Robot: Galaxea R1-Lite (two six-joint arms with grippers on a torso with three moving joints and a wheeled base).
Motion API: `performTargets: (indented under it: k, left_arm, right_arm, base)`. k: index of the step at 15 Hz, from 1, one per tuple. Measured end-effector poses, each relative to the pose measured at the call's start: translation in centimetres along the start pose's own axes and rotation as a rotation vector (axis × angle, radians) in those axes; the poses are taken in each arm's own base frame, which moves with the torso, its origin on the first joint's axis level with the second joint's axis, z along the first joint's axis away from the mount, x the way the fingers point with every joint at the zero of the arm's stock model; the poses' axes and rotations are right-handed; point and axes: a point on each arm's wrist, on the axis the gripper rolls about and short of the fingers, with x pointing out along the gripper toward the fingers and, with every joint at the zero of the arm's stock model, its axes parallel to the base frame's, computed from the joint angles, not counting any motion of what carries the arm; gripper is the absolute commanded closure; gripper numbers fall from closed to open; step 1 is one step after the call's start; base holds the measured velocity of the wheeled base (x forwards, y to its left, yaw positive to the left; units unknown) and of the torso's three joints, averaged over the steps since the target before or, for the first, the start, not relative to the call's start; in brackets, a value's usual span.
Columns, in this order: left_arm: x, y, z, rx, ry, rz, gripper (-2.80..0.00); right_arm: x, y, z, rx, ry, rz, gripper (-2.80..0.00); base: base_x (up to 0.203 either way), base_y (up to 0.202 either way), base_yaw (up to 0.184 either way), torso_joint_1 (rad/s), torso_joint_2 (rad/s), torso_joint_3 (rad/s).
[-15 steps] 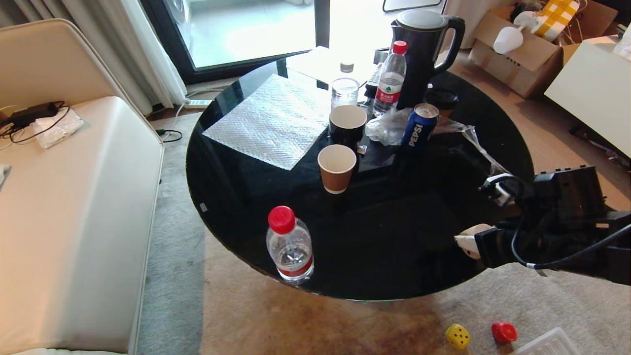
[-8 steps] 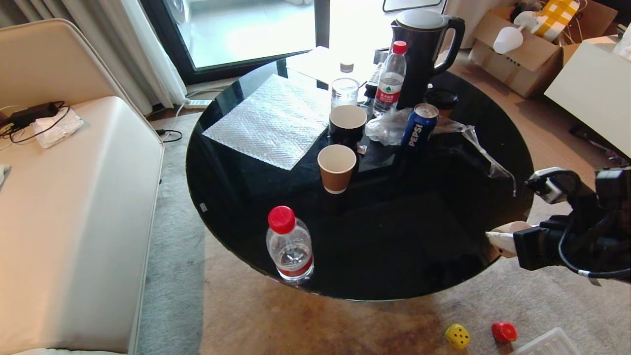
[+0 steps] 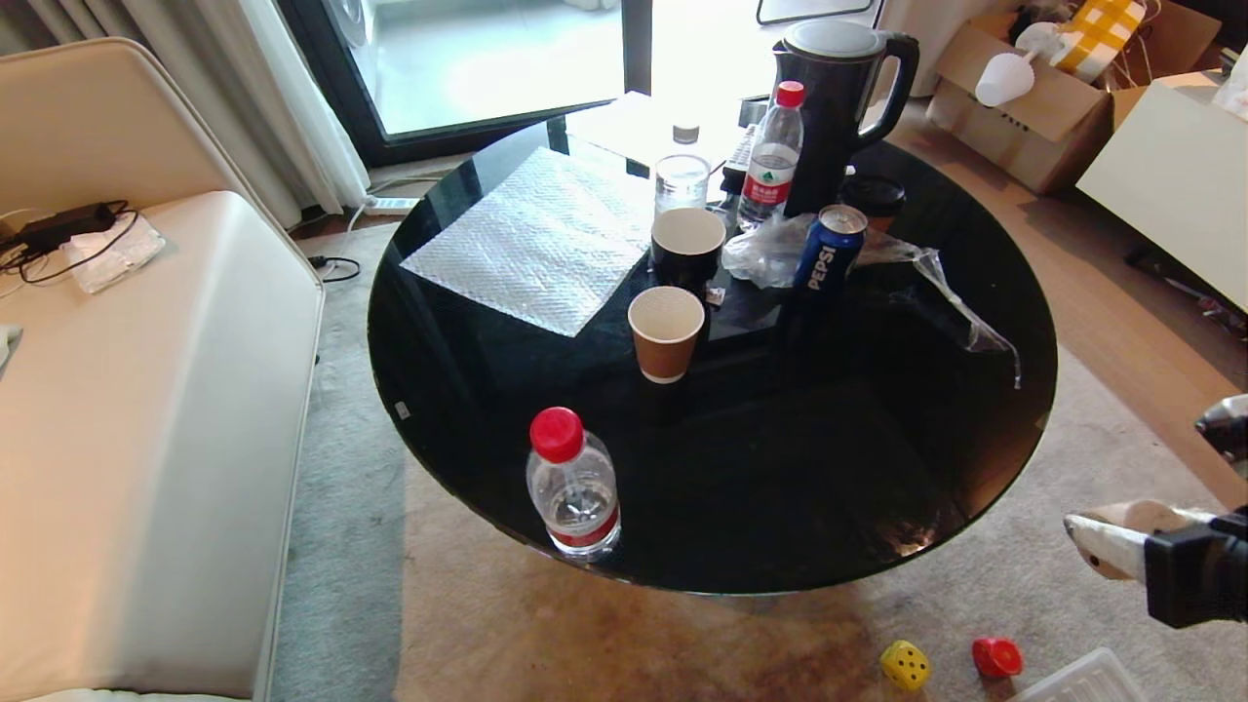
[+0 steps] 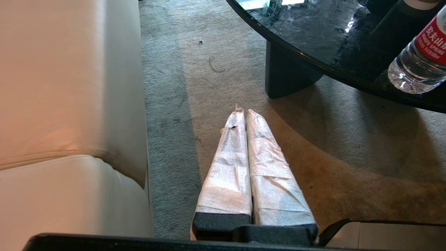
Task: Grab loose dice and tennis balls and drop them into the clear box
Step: Put the toys in the box
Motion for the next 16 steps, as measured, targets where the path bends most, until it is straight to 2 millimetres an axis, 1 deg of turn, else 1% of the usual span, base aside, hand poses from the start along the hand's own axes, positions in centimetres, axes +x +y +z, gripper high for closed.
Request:
performTargets:
  k: [3,5,8,9,11,16]
  left_arm:
    - [0.0,0.0,0.0,0.000,0.000,0.000,0.00]
    - [0.0,0.0,0.0,0.000,0.000,0.000,0.00]
    - [0.0,0.0,0.0,0.000,0.000,0.000,0.00]
    - [0.0,0.0,0.0,0.000,0.000,0.000,0.00]
    - [0.0,0.0,0.0,0.000,0.000,0.000,0.00]
    - [0.0,0.0,0.0,0.000,0.000,0.000,0.00]
  right_arm:
    - [-3.5,0.2,-3.4,0.003,0.001,0.009,0.00]
    - [-5.8,0.4,-6.1,0.027,-0.001,0.020,0.00]
    - [-8.4,0.7,-9.8,0.075,-0.007,0.029,0.00]
    - [-9.0,0.8,-11.0,0.091,-0.007,0.024,0.00]
    - [-9.5,1.0,-12.4,0.098,-0.039,0.008,0.00]
    - [-10.5,1.3,-14.4,0.095,-0.236,-0.043,0.00]
  base:
    - [0.000,0.000,0.000,0.000,0.00,0.000]
    - [0.000,0.000,0.000,0.000,0.00,0.000]
    - [0.000,0.000,0.000,0.000,0.00,0.000]
    - [0.000,0.000,0.000,0.000,0.00,0.000]
    - [0.000,0.000,0.000,0.000,0.00,0.000]
    - [0.000,0.000,0.000,0.000,0.00,0.000]
